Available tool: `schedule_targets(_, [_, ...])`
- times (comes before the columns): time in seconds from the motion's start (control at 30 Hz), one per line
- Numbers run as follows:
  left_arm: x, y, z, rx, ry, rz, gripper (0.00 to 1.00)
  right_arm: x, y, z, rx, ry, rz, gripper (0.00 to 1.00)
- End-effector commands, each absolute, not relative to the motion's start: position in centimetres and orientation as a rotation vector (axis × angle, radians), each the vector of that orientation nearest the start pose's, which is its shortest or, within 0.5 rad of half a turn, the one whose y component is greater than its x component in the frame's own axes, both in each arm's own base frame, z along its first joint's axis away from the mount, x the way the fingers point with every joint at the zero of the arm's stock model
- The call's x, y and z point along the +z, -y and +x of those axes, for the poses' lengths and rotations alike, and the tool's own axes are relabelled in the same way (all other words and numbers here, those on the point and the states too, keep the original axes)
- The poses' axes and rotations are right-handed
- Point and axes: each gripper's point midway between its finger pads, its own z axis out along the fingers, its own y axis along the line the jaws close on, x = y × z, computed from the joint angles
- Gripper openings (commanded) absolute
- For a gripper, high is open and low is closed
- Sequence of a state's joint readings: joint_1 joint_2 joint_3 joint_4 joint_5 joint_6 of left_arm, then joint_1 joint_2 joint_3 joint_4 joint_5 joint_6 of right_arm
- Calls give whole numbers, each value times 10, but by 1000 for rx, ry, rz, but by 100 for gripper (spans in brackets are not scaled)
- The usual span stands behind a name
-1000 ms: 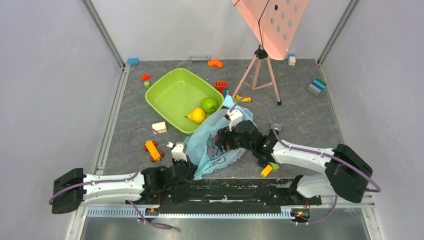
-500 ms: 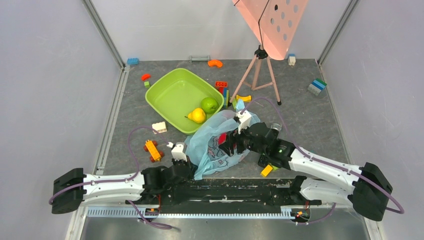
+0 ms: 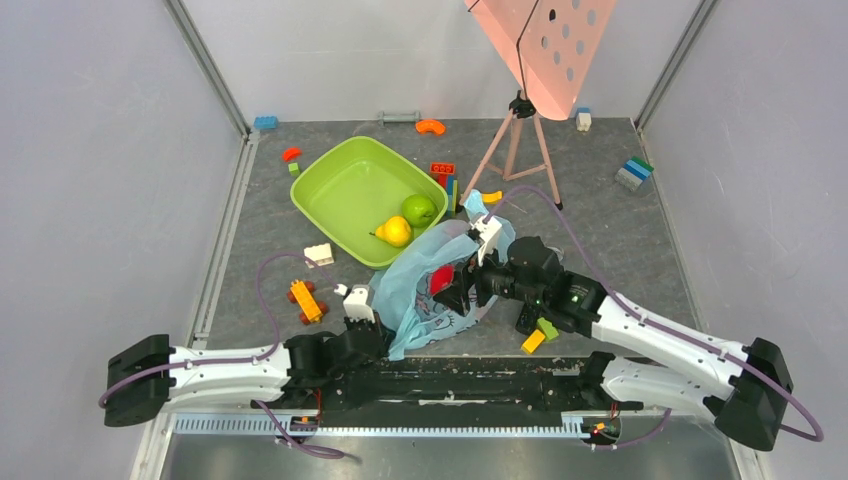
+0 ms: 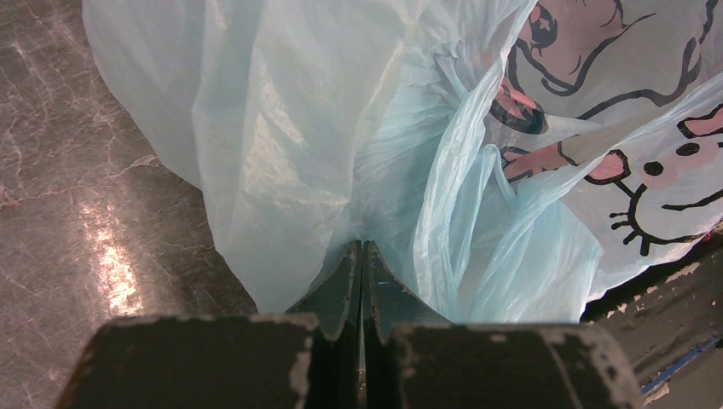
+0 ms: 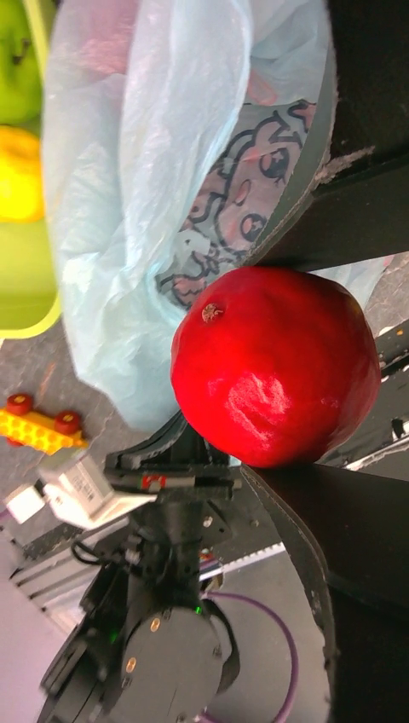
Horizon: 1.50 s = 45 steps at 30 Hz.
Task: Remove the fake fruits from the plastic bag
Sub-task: Take out the fake fruit from the plastic bag, then place the fake fruit in the bin.
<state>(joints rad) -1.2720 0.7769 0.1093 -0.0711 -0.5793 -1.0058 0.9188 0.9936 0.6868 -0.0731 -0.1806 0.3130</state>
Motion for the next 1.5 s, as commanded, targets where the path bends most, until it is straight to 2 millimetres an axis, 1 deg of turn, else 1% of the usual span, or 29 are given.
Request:
schedule_targets(0.0, [21, 194, 137, -590, -2209, -26, 2, 249, -307, 169, 1031, -1798, -759, 64])
schedule_targets(0.13, [20, 195, 136, -589, -2212, -22, 2, 274, -313, 170, 1033, -1759, -773, 63])
schedule_targets(0.37, [19, 194, 136, -591, -2211, -26, 2, 320, -331, 176, 1059, -1678, -797, 63])
schedule_targets(0.53, [16, 193, 136, -590, -2214, -30, 2, 347, -352, 192, 1049, -1644, -806, 63])
schedule_targets(0.63, [13, 192, 135, -589, -2216, -33, 2, 352, -369, 206, 1023, -1647, -822, 63])
schedule_targets(0.8, [12, 191, 135, -588, -2216, -38, 2, 347, -401, 238, 959, -1681, -832, 63])
schedule_targets(0.87, [11, 190, 135, -586, -2218, -38, 2, 343, -414, 253, 928, -1695, -837, 63])
schedule_targets(0.9, [11, 190, 135, -586, -2217, -37, 2, 338, -422, 261, 915, -1707, -842, 64])
schedule_targets(0.93, [11, 190, 135, -587, -2216, -37, 2, 339, -428, 268, 909, -1707, -841, 63])
schedule_targets(1.1, [11, 190, 135, -592, -2216, -36, 2, 322, -458, 313, 871, -1746, -837, 63])
schedule_targets(1.13, [11, 190, 134, -594, -2215, -36, 2, 314, -463, 324, 858, -1762, -834, 63])
schedule_targets(1.17, [11, 190, 134, -593, -2215, -36, 2, 312, -466, 333, 849, -1764, -827, 63])
schedule_targets(1.2, [10, 189, 134, -594, -2215, -39, 2, 301, -468, 343, 837, -1781, -822, 63])
schedule_targets(1.23, [10, 189, 134, -596, -2214, -40, 2, 297, -470, 351, 830, -1783, -817, 63])
schedule_targets(1.27, [11, 189, 134, -600, -2212, -42, 2, 289, -471, 361, 813, -1790, -813, 63])
schedule_targets(1.3, [11, 188, 135, -597, -2209, -47, 2, 279, -471, 370, 786, -1800, -810, 62])
schedule_targets(1.47, [11, 184, 135, -589, -2208, -67, 2, 251, -466, 407, 720, -1803, -773, 63])
